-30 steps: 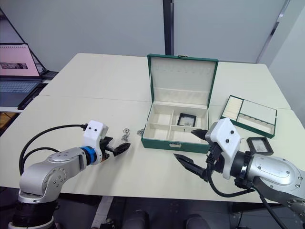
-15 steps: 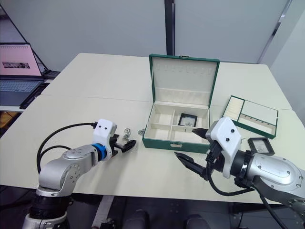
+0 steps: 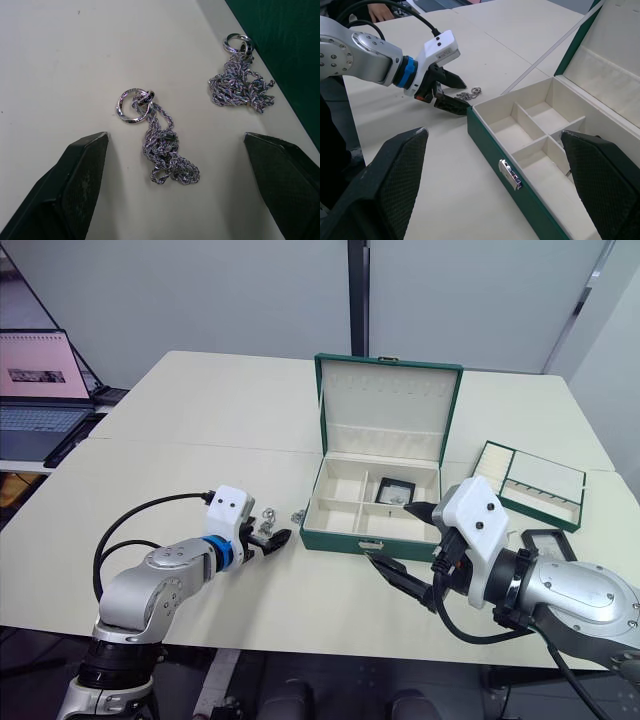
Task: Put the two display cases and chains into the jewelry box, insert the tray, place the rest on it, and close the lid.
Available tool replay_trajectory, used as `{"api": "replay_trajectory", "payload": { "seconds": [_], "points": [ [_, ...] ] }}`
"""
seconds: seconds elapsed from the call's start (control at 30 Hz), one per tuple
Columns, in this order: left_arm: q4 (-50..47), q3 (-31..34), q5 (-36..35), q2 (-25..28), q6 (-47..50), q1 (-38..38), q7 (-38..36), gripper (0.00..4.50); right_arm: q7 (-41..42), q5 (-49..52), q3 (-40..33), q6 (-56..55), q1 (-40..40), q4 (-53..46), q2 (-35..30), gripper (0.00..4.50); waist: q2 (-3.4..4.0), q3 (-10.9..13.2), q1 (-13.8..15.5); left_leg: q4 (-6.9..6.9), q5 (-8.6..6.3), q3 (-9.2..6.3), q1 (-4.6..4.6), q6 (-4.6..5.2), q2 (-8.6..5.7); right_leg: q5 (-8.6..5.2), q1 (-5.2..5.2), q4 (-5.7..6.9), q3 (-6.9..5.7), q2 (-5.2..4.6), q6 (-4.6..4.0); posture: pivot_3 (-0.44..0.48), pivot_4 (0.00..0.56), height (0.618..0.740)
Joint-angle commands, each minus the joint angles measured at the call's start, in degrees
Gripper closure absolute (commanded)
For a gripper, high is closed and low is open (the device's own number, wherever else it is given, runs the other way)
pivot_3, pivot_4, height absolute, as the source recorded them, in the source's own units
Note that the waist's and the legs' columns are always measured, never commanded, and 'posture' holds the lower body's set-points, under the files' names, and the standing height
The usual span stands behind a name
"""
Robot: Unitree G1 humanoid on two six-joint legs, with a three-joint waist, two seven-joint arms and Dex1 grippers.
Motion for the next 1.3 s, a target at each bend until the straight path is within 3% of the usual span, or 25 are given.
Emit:
{"api": "replay_trajectory", "payload": {
  "seconds": [0.03, 0.47, 0.9, 1.3],
  "points": [
    [1.7, -1.1, 1.1, -0.8, 0.1, -0.6, -0.2, 0.62, -0.6, 0.4, -1.7, -0.8, -0.5, -0.5, -0.6, 0.0, 0.0, 0.0, 0.0, 0.0, 0.0, 0.0, 0.0, 0.0, 0.0, 0.0, 0.0, 0.0, -0.01, 0.0, 0.0, 0.0, 0.15, 0.74],
    [3.8, -1.1, 2.4, -1.3, -0.2, -2.0, -1.2, 4.49, -0.9, 0.2, -1.9, -1.0, 0.8, -0.9, -0.5, 0.0, 0.01, 0.0, 0.0, 0.0, 0.0, 0.0, 0.0, 0.0, 0.0, 0.0, 0.01, -0.01, -0.01, 0.0, 0.0, 0.0, 0.15, 0.74],
    [1.2, -0.3, 2.7, 0.3, 0.3, -0.3, -2.3, 4.49, 0.0, -1.3, -1.0, -1.3, 1.3, -0.8, 0.3, 0.0, 0.01, 0.0, -0.1, -0.01, 0.0, 0.0, 0.0, 0.0, 0.01, 0.0, 0.0, -0.01, -0.01, 0.0, 0.0, 0.0, 0.15, 0.74],
    [-6.0, 1.3, 3.1, 10.6, 1.5, -1.4, -6.9, 4.49, 3.6, -5.1, -2.8, -2.1, 5.6, 0.1, 2.3, 0.0, -0.03, 0.0, -0.1, -0.03, 0.0, 0.01, -0.01, 0.0, 0.02, 0.0, -0.05, -0.02, 0.0, 0.01, 0.0, 0.0, 0.15, 0.74]
  ]
}}
